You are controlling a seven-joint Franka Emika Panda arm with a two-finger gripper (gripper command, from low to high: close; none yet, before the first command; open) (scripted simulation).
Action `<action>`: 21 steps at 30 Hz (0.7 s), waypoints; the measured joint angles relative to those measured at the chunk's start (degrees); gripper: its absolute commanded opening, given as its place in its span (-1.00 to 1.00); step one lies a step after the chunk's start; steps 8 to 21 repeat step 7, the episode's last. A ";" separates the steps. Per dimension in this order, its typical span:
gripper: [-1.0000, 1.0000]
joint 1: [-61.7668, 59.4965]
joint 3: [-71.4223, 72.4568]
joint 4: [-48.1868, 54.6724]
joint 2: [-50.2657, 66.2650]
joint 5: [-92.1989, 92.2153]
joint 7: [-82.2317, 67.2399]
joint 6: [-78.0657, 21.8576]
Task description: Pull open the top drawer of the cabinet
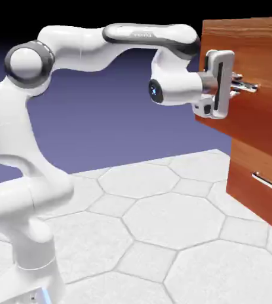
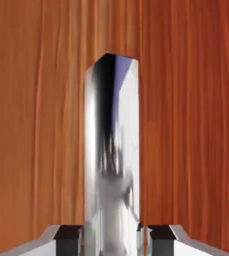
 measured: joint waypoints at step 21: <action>1.00 9.94 -9.73 -7.40 -5.45 -2.84 4.70 -1.44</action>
